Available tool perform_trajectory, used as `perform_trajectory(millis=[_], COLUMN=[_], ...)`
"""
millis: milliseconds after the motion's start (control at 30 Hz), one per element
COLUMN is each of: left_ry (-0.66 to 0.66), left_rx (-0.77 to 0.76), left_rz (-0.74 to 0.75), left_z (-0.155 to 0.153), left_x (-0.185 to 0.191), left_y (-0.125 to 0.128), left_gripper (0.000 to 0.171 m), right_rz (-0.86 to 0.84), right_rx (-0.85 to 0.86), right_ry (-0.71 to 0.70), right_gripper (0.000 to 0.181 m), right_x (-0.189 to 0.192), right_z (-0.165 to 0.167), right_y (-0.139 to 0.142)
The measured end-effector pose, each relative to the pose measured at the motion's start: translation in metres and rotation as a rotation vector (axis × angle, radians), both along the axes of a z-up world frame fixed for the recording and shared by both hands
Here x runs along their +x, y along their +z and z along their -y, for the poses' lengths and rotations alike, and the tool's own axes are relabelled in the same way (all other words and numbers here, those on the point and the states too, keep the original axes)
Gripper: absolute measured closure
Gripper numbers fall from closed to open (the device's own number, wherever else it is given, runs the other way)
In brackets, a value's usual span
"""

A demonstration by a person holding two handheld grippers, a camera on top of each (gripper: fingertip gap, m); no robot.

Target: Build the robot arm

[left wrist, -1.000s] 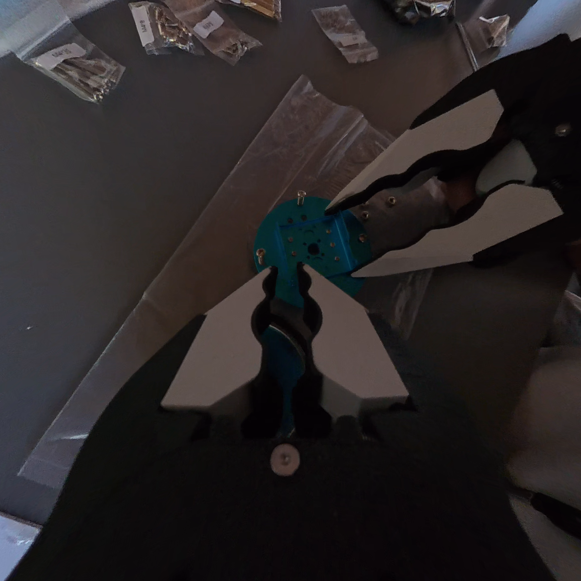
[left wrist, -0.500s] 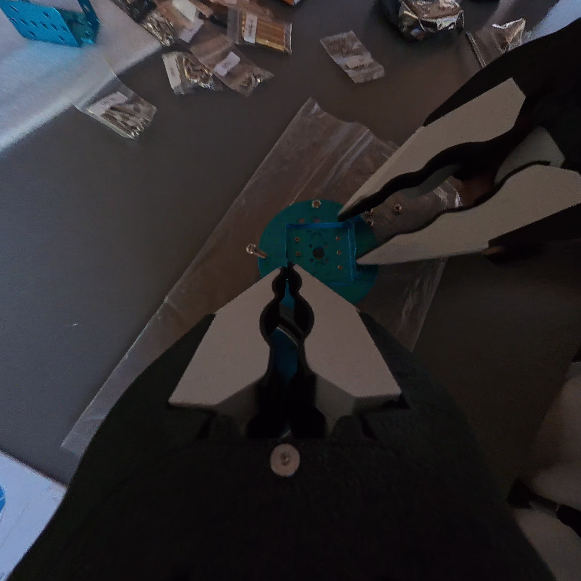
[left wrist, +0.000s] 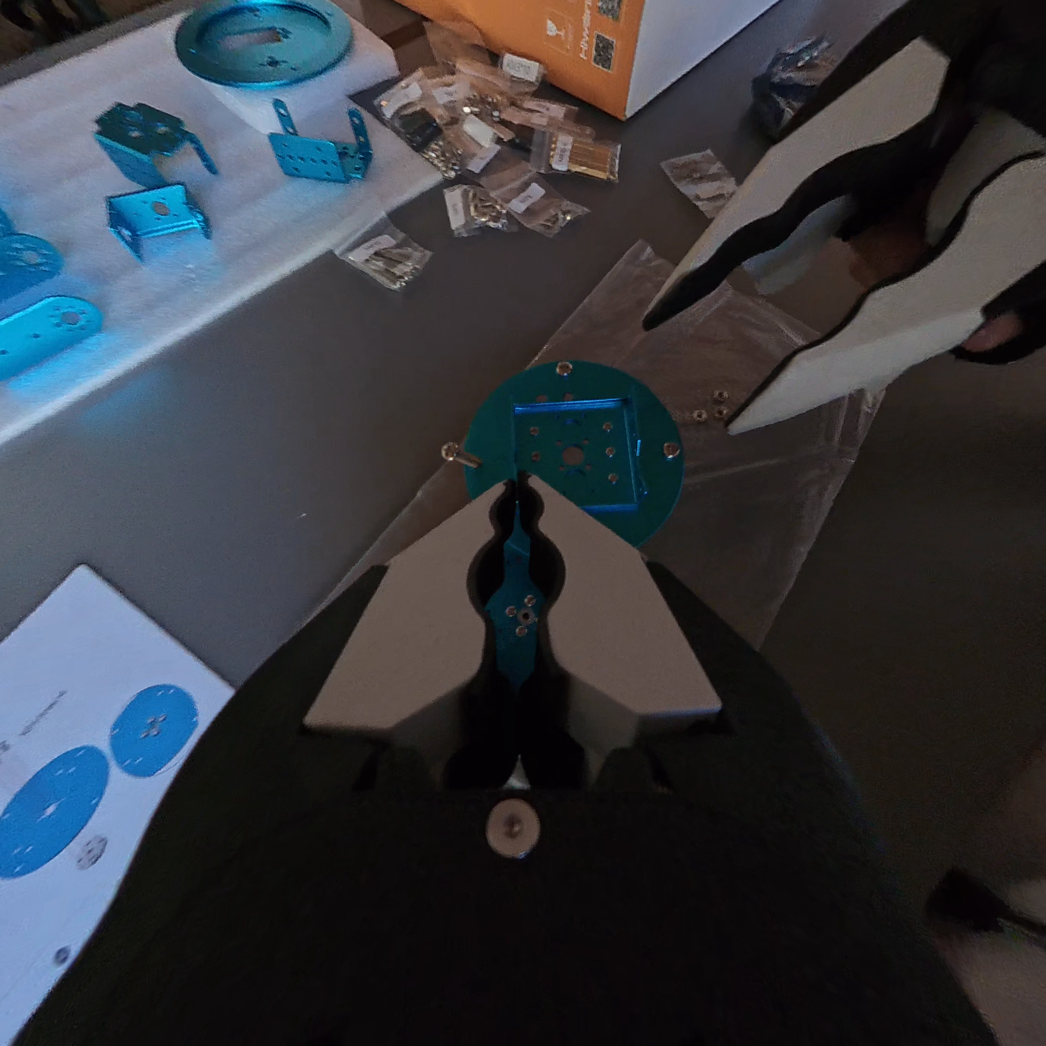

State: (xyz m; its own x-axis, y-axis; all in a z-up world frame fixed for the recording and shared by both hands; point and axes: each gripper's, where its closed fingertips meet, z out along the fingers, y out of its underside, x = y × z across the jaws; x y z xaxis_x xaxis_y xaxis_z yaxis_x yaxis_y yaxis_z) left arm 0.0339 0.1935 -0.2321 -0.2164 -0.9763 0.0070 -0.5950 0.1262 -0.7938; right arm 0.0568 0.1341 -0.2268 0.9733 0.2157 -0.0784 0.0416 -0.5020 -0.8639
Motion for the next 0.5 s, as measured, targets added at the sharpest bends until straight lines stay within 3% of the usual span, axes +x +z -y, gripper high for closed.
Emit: perform_trajectory(millis=[267, 333, 467, 500], left_ry=[0.061, 0.059, 0.063, 0.062], left_rx=[0.007, 0.007, -0.006, -0.009], left_rz=[0.031, 0.037, 0.054, 0.055], left_z=[-0.019, -0.019, -0.022, -0.023], left_x=[-0.021, -0.027, -0.037, -0.038], left_y=[0.01, 0.013, 0.018, 0.018], left_gripper=[0.171, 0.171, 0.171, 0.171], right_rz=[-0.681, -0.823, -1.104, -1.15], right_rx=[-0.141, -0.197, -0.235, -0.229], right_ry=[0.126, 0.173, 0.253, 0.26], right_gripper=[0.137, 0.144, 0.179, 0.179], right_x=[-0.026, -0.034, -0.045, -0.045], right_z=[-0.039, -0.042, -0.044, -0.045], right_y=[0.003, 0.003, 0.012, 0.013])
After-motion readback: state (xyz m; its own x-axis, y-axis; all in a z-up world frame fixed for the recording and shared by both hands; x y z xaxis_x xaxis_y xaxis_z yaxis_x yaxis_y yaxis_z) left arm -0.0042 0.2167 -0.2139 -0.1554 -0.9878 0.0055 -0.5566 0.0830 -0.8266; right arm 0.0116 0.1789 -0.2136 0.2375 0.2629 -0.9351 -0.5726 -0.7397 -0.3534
